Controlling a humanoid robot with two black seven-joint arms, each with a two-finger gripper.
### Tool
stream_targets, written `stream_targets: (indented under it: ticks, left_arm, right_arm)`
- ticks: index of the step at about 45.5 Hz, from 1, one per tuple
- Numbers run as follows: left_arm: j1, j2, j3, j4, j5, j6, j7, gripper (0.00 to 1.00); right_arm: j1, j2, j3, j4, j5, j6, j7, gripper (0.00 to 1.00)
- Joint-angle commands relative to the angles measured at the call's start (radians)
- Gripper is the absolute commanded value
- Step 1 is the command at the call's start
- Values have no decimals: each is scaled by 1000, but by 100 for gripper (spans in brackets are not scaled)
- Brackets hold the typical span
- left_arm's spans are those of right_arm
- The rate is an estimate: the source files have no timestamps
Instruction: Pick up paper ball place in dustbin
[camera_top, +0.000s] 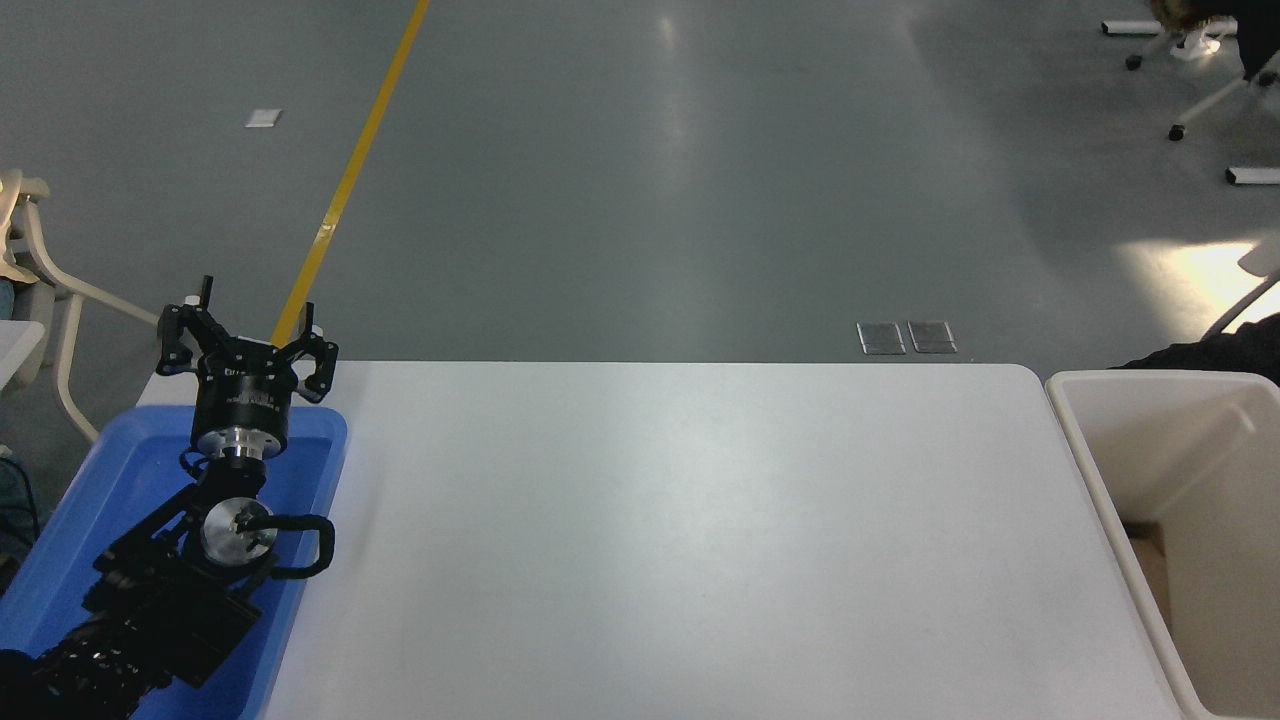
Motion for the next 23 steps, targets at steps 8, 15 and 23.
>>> stream_targets:
  ticks: [8, 15, 23]
  left_arm:
    - [0, 0, 0, 0, 0, 1, 0, 99]
    - [0, 0, 0, 0, 0, 1, 0, 99]
    - [0, 0, 1, 0, 0, 1, -2, 99]
  right_arm:
    - [-228, 183, 142, -116, 127, -80, -9, 0]
    - [-233, 185, 158, -114, 127, -84, -9, 0]
    - [-220, 172, 156, -117, 127, -74, -9, 100]
